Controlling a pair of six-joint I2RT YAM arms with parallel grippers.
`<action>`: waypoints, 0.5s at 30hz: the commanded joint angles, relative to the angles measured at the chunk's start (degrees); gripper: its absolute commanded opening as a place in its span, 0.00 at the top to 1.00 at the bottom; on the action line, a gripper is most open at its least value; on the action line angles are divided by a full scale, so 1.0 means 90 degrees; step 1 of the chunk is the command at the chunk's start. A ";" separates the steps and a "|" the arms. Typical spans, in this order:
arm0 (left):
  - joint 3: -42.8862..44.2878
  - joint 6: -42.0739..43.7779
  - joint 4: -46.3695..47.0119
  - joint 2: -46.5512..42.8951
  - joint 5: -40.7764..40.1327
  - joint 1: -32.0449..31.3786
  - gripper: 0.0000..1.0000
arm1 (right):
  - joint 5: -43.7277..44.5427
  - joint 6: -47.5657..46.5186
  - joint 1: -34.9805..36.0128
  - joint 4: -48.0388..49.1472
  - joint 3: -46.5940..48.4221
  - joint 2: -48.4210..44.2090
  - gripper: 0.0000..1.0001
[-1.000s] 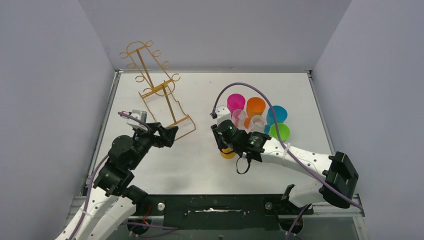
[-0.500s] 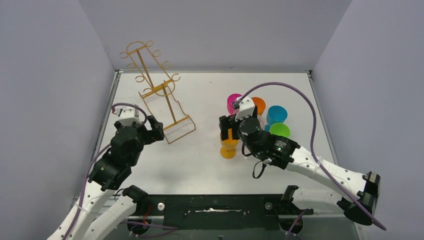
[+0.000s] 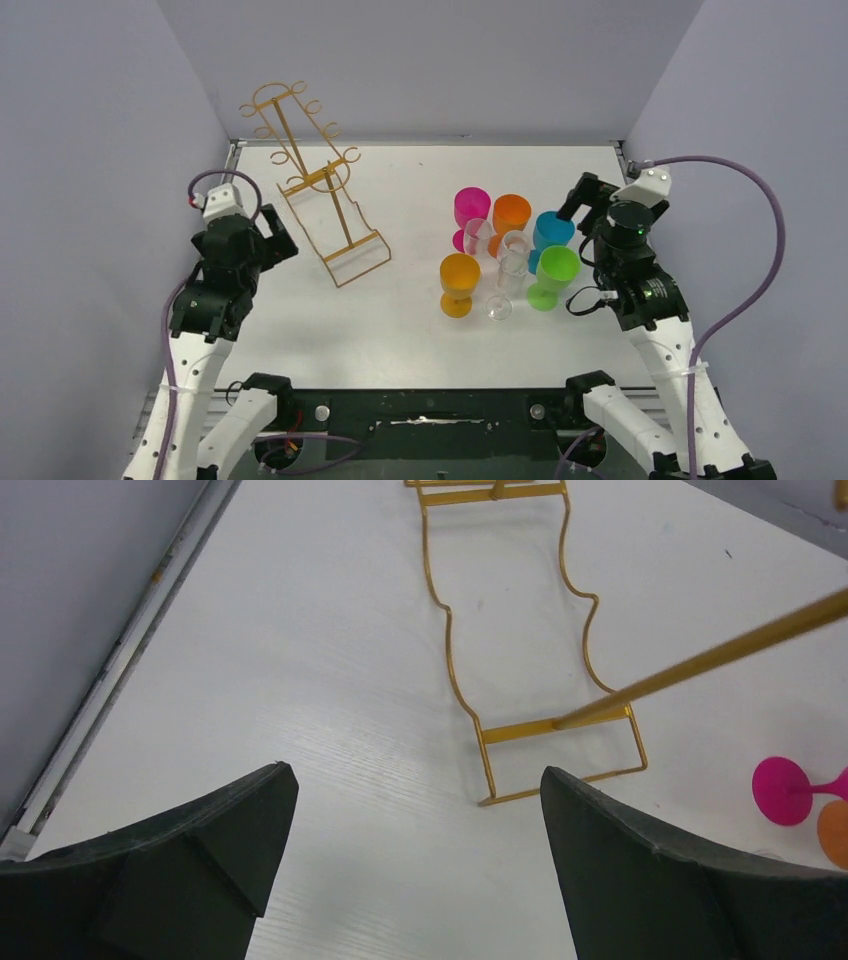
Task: Take the wine glass off the wine glass rack
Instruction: Reset both arms
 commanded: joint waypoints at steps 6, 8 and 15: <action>0.2240 -0.0067 -0.0600 0.0764 0.0804 0.1653 0.03 | -0.1194 -0.0243 -0.0885 -0.1394 0.1825 0.0010 0.02; 0.2813 -0.0093 -0.0556 0.0860 0.0538 0.1642 0.03 | -0.1443 -0.0477 -0.0887 -0.1515 0.2088 0.0020 0.02; 0.3543 0.0006 -0.0573 0.1039 0.0589 0.1556 0.03 | -0.1272 -0.0609 -0.0882 -0.1383 0.2225 -0.0041 0.02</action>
